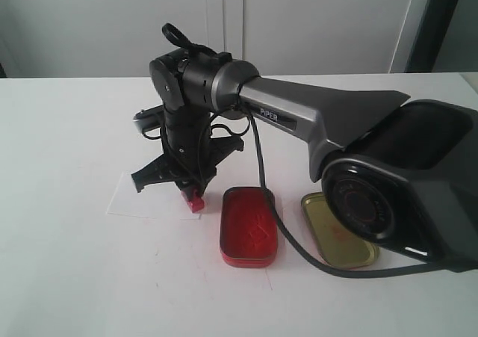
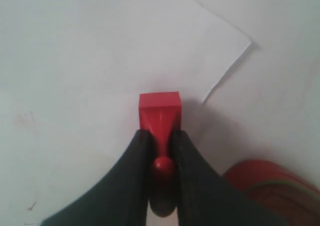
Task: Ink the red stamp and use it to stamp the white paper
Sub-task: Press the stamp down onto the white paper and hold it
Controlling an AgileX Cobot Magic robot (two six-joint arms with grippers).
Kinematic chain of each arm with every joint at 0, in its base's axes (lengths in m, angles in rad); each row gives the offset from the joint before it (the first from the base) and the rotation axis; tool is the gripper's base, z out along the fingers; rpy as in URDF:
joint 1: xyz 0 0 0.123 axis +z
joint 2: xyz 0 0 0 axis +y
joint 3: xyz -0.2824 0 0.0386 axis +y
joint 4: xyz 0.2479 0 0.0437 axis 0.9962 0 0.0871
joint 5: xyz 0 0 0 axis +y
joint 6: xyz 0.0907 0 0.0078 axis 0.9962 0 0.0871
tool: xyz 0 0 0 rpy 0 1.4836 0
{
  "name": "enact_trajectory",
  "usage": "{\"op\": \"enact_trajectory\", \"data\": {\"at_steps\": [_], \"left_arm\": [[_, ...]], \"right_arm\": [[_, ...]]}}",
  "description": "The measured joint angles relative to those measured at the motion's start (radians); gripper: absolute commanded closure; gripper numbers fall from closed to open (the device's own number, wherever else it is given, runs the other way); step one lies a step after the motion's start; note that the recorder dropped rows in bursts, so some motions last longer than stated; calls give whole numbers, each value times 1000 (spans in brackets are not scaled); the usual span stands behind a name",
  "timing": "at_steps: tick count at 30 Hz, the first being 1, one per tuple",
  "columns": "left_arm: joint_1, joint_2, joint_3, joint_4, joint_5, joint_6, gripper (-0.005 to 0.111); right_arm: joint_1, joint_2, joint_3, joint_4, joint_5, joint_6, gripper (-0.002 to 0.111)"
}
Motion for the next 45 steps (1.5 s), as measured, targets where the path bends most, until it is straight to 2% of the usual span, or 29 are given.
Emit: {"op": "enact_trajectory", "data": {"at_steps": [23,45], "left_arm": [[0,0,0,0,0,0,107],[0,0,0,0,0,0,107]], "right_arm": [[0,-25,0,60,0,0,108],[0,54,-28,65,25,19,108]]}}
